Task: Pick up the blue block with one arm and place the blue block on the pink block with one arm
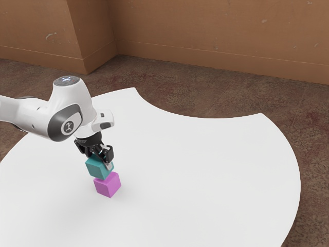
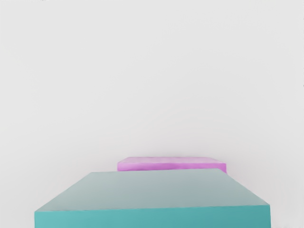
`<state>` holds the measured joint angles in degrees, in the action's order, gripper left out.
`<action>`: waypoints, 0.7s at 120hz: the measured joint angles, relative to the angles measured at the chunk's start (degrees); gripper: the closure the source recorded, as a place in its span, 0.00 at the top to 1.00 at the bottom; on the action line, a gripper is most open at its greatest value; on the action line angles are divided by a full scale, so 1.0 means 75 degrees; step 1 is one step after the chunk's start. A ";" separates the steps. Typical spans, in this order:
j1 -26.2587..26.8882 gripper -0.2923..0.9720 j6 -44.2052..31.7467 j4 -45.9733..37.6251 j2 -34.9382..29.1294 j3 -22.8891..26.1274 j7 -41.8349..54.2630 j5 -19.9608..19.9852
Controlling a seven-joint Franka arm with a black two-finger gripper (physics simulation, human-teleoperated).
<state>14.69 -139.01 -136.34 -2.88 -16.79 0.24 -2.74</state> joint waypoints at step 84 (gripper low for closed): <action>0.0004 0.49 -0.0012 -0.0057 -0.0070 0.0010 0.0318 0.0013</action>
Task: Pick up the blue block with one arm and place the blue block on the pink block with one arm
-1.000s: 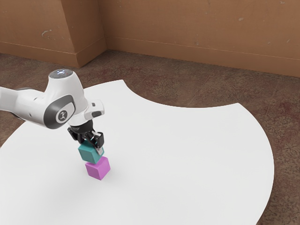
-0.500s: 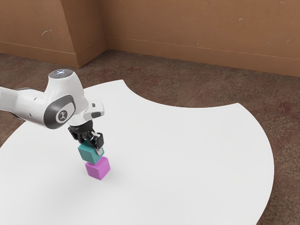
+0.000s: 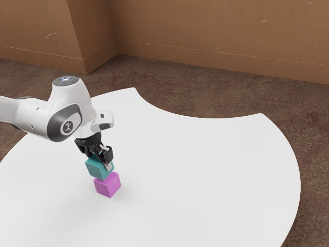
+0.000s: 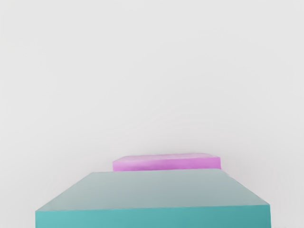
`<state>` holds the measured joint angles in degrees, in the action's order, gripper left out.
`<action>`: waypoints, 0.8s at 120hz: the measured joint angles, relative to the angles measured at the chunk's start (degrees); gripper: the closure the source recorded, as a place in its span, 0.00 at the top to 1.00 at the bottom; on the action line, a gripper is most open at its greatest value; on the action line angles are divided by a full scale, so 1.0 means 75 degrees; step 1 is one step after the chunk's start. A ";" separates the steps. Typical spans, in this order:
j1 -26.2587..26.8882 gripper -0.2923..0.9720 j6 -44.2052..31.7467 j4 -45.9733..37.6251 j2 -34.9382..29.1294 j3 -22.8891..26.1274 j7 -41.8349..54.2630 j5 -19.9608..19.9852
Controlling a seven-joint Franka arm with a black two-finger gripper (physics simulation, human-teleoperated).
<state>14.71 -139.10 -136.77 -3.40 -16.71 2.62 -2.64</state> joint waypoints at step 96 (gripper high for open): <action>0.0031 0.65 -0.0025 -0.0001 -0.0026 0.0047 0.0177 0.0341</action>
<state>14.95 -139.29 -136.78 -3.60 -16.36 3.95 -0.09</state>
